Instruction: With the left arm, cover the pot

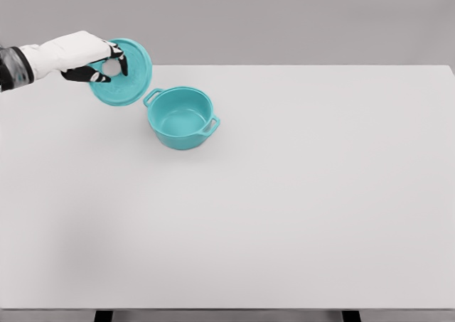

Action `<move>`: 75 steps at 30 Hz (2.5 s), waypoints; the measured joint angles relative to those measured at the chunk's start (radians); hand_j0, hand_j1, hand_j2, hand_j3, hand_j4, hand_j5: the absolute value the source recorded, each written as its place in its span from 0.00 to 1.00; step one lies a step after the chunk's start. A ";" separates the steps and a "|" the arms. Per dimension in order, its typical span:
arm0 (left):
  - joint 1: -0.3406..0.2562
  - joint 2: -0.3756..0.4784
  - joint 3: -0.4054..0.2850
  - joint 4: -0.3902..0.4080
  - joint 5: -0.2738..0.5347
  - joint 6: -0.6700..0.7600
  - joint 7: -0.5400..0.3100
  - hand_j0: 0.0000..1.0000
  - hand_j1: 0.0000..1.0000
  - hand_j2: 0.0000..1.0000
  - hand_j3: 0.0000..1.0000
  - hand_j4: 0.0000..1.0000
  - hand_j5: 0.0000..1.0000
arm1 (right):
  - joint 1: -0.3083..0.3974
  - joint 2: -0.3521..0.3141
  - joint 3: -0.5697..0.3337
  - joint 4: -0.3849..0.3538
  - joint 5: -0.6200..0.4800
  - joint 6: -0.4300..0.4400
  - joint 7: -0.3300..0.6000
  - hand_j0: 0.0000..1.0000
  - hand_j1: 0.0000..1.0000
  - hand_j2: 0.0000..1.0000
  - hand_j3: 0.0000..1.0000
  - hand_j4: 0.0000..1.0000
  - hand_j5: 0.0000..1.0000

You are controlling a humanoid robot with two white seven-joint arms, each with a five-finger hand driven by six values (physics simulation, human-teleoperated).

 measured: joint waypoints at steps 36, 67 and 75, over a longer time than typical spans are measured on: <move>0.011 -0.063 -0.105 -0.130 0.052 0.000 0.030 0.45 0.45 0.45 0.45 0.45 0.45 | 0.000 0.000 0.000 0.000 0.000 0.000 0.000 1.00 1.00 1.00 1.00 1.00 1.00; 0.058 -0.057 -0.126 -0.162 0.053 0.001 0.077 0.56 0.56 0.56 0.56 0.56 0.56 | 0.000 0.000 0.000 0.000 0.000 0.000 0.000 1.00 1.00 1.00 1.00 1.00 1.00; 0.060 -0.057 -0.126 -0.162 0.052 0.001 0.077 0.59 0.59 0.59 0.59 0.59 0.59 | 0.000 0.000 0.000 0.000 0.000 0.000 0.000 1.00 1.00 1.00 1.00 1.00 1.00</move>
